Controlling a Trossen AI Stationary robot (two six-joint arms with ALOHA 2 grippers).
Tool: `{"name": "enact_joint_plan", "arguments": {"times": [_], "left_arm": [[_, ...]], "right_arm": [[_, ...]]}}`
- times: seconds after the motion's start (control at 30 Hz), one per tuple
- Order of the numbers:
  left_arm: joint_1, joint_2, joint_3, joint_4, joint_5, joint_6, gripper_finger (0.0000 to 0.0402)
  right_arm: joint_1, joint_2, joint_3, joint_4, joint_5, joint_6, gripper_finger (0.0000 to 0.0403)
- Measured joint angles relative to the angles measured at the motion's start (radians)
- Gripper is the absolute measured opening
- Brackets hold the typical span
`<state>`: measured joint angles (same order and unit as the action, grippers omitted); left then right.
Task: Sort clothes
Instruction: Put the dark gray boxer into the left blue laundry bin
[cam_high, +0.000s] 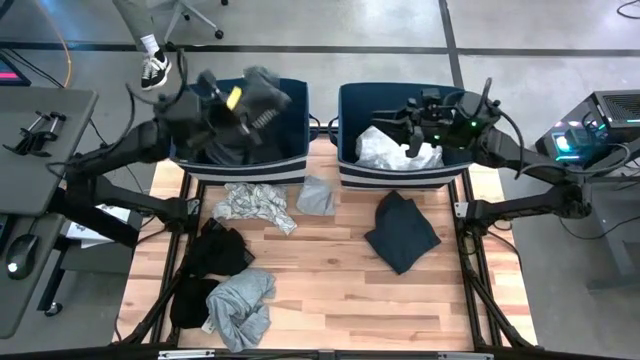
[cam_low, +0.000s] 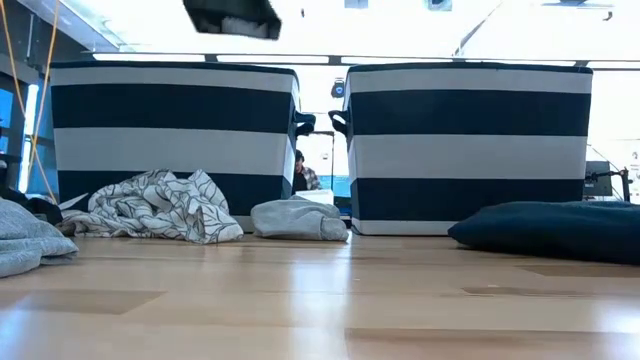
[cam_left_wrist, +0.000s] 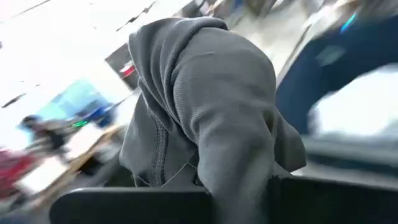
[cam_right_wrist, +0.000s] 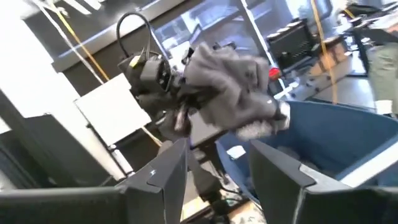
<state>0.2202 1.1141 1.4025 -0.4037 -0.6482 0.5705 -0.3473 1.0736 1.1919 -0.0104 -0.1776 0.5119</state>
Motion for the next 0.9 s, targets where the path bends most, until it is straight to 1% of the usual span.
{"name": "enact_joint_plan", "arguments": {"times": [0.03, 0.1, 0.2, 0.27, 0.37, 0.47, 0.57, 0.67, 0.73, 0.8, 0.9], "left_arm": [[0.04, -0.001, 0.0, -0.024, 0.001, 0.017, 0.0001], [0.128, 0.002, -0.01, -0.092, 0.035, 0.005, 0.0001], [0.256, 0.018, -0.08, -0.181, 0.124, -0.08, 0.0001], [0.331, 0.036, -0.164, -0.217, 0.167, -0.148, 0.0001], [0.404, 0.072, -0.322, -0.214, 0.206, -0.235, 0.0001], [0.452, 0.117, -0.473, -0.184, 0.262, -0.281, 0.0001], [0.477, 0.177, -0.567, -0.153, 0.317, -0.329, 0.0001], [0.505, 0.239, -0.592, -0.141, 0.353, -0.393, 0.0006], [0.529, 0.268, -0.592, -0.128, 0.392, -0.405, 0.002], [0.561, 0.286, -0.592, -0.096, 0.446, -0.413, 0.0045], [0.604, 0.293, -0.569, -0.086, 0.498, -0.428, 0.0098]], "right_arm": [[0.0, -0.004, 0.0, -0.014, 0.01, -0.004, 0.0155], [0.0, -0.007, 0.0, -0.038, 0.013, -0.005, 0.0155], [0.0, -0.005, 0.0, -0.075, 0.016, -0.005, 0.0155], [0.003, -0.001, 0.0, -0.098, 0.016, -0.003, 0.0155], [0.007, 0.0, 0.0, -0.133, 0.016, 0.006, 0.0155], [0.015, 0.0, 0.0, -0.149, 0.016, 0.006, 0.0155], [0.027, 0.0, 0.0, -0.158, 0.016, 0.005, 0.0155], [0.042, 0.008, 0.0, -0.185, 0.038, 0.006, 0.0155], [0.055, 0.018, -0.001, -0.21, 0.068, 0.007, 0.0155], [0.065, 0.028, -0.001, -0.233, 0.083, 0.011, 0.0156], [0.084, 0.048, -0.001, -0.242, 0.092, 0.014, 0.0156]]}}
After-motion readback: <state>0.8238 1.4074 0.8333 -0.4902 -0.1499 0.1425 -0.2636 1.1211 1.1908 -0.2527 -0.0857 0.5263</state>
